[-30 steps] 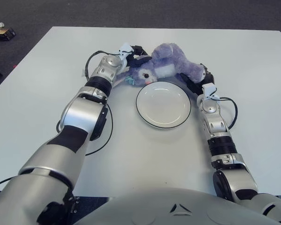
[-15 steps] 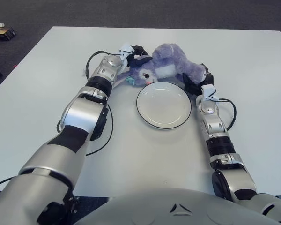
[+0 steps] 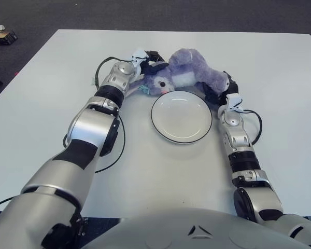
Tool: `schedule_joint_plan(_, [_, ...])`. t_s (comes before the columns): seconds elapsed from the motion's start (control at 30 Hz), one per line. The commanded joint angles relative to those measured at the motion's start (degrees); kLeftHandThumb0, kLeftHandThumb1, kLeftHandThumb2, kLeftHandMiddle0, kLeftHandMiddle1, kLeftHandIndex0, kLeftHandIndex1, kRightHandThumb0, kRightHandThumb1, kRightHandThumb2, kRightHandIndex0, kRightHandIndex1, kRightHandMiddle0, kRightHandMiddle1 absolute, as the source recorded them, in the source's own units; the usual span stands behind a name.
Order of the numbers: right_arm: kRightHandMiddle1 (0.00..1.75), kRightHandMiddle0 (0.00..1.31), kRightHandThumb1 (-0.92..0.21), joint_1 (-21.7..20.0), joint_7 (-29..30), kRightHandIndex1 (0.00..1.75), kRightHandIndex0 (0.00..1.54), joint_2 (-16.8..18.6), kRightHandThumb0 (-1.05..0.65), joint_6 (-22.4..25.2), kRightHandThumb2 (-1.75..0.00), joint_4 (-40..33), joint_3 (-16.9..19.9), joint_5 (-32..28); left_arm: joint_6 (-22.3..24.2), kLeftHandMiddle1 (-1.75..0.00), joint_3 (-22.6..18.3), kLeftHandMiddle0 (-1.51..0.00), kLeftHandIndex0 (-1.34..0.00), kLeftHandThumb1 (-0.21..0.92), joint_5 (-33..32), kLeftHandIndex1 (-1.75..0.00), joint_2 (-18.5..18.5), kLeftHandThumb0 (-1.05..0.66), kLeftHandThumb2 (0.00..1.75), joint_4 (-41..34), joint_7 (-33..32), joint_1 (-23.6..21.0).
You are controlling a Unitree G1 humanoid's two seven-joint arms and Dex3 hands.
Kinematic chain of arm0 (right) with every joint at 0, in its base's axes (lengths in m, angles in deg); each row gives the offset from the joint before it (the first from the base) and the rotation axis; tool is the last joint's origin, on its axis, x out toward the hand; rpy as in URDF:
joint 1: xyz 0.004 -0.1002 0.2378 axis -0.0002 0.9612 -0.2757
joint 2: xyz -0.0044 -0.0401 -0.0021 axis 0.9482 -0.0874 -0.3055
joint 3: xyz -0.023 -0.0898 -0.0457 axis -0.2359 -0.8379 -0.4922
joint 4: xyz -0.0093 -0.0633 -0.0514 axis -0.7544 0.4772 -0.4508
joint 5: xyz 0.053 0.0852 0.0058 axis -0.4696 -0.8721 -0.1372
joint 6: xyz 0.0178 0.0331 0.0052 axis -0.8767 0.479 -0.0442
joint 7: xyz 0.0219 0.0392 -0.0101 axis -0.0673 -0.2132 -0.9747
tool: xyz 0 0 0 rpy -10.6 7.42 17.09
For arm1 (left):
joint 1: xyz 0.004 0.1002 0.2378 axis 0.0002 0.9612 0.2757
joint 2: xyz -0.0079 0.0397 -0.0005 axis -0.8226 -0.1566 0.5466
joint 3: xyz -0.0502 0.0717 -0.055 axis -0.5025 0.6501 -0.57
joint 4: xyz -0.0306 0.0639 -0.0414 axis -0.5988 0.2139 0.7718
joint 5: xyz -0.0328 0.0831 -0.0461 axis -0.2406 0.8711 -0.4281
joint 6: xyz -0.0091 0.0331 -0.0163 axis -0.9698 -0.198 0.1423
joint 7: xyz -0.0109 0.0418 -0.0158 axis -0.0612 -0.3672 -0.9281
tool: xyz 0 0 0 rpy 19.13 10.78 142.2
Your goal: Put the doll into the plate.
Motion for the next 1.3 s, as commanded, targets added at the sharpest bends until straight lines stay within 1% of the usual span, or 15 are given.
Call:
schedule_joint_plan(0.0, [1.75, 0.66, -0.46, -0.5, -0.7, 1.75, 0.95, 0.7, 0.16, 6.3, -0.85, -2.1, 1.7, -2.7, -2.7, -1.75, 0.2, -0.54, -0.56, 0.92, 0.1, -1.38, 0.0, -0.37, 0.18, -0.2, 0.3, 2.7])
schedule_joint_plan(0.17, [1.75, 0.66, -0.51, -1.7, -1.1, 1.75, 0.95, 1.1, 0.13, 13.2, -0.76, -4.6, 4.2, -6.1, -6.4, -1.75, 0.5, -0.52, -0.55, 0.92, 0.9, -1.38, -0.4, -0.37, 0.18, -0.9, -2.1, 3.9])
schedule_joint_plan(0.23, [1.75, 0.65, -0.52, -2.3, -1.3, 1.75, 0.95, 1.4, 0.13, 16.3, -0.74, -6.0, 5.5, -8.2, -9.1, -1.75, 0.8, -0.51, -0.55, 0.92, 1.6, -1.39, -0.5, -0.37, 0.19, -1.6, -4.2, 4.9])
schedule_joint_plan(0.33, [1.75, 0.65, -0.53, -3.0, -1.6, 1.75, 0.95, 1.8, 0.13, 20.4, -0.72, -7.9, 7.6, -11.5, -16.0, -1.7, 2.5, -0.46, -0.54, 0.92, 4.5, -1.39, -1.0, -0.37, 0.19, -2.5, -10.4, 6.9])
schedule_joint_plan(0.43, [1.75, 0.65, -0.54, -3.4, -1.9, 1.75, 0.95, 1.9, 0.14, 23.5, -0.71, -9.5, 9.0, -13.8, -21.9, -1.55, 4.5, -0.43, -0.55, 0.92, 7.7, -1.38, -1.7, -0.37, 0.18, -2.8, -16.3, 8.4])
schedule_joint_plan(0.5, [1.75, 0.65, -0.54, -3.4, -1.9, 1.75, 0.95, 1.8, 0.14, 24.6, -0.71, -10.1, 9.4, -14.4, -23.7, -1.48, 5.1, -0.43, -0.55, 0.92, 8.7, -1.38, -1.9, -0.37, 0.18, -2.5, -18.2, 8.7])
schedule_joint_plan(0.63, [1.75, 0.64, -0.55, -3.4, -1.9, 1.75, 0.95, 1.8, 0.14, 25.6, -0.7, -10.7, 9.5, -14.6, -24.7, -1.44, 5.4, -0.43, -0.56, 0.92, 9.2, -1.37, -1.9, -0.37, 0.18, -1.6, -19.4, 8.5])
schedule_joint_plan(0.67, [1.75, 0.64, -0.55, -4.1, -2.2, 1.75, 0.95, 1.5, 0.14, 28.5, -0.7, -11.3, 10.9, -16.4, -27.3, -1.44, 7.6, -0.43, -0.56, 0.92, 12.6, -1.37, -3.0, -0.37, 0.18, -2.5, -23.5, 9.3])
schedule_joint_plan(0.73, [1.75, 0.64, -0.55, -5.3, -2.4, 1.75, 0.94, 0.9, 0.15, 32.9, -0.7, -12.3, 12.9, -19.2, -30.9, -1.31, 10.8, -0.32, -0.49, 0.92, 17.4, -1.44, -4.5, -0.36, 0.24, -3.5, -29.5, 10.4])
schedule_joint_plan(0.8, [1.75, 0.63, -0.55, -6.0, -2.2, 1.75, 0.94, 0.5, 0.16, 35.4, -0.7, -13.0, 13.8, -20.4, -32.4, -1.12, 12.3, -0.27, -0.31, 0.91, 19.6, -1.2, -5.1, -0.39, 0.15, -3.5, -32.5, 10.5])
schedule_joint_plan(0.9, [1.75, 0.62, -0.56, -6.9, -1.7, 1.75, 0.93, 0.1, 0.16, 38.4, -0.69, -14.1, 14.7, -21.5, -33.4, -1.0, 13.9, -0.23, -0.23, 0.92, 22.0, -1.04, -5.6, -0.41, 0.08, -3.0, -36.0, 10.3])
schedule_joint_plan(1.0, [1.75, 0.61, -0.57, -8.0, -1.1, 1.75, 0.91, -0.3, 0.16, 41.3, -0.66, -14.9, 15.7, -22.4, -34.2, -0.95, 15.2, -0.23, -0.22, 0.92, 24.0, -0.95, -6.0, -0.41, 0.07, -2.6, -39.3, 10.0])
schedule_joint_plan(1.2, [1.75, 0.61, -0.58, -8.3, -0.9, 1.75, 0.89, -0.3, 0.17, 42.8, -0.64, -15.4, 16.1, -22.5, -34.6, -0.92, 16.0, -0.23, -0.22, 0.92, 24.8, -0.9, -6.0, -0.42, 0.06, -1.7, -41.1, 9.6])
schedule_joint_plan(1.23, [1.75, 0.61, -0.58, -9.7, -0.7, 1.75, 0.89, -0.7, 0.17, 45.0, -0.64, -15.3, 17.1, -23.4, -35.3, -0.92, 17.8, -0.23, -0.22, 0.92, 27.8, -0.9, -6.9, -0.42, 0.06, -2.9, -45.4, 9.9])
schedule_joint_plan(1.27, [1.75, 0.6, -0.59, -10.7, -0.6, 1.75, 0.88, -1.1, 0.17, 46.7, -0.64, -15.2, 17.8, -24.0, -35.8, -0.85, 19.2, -0.25, -0.23, 0.92, 30.1, -0.88, -7.6, -0.42, 0.07, -3.9, -48.6, 10.1])
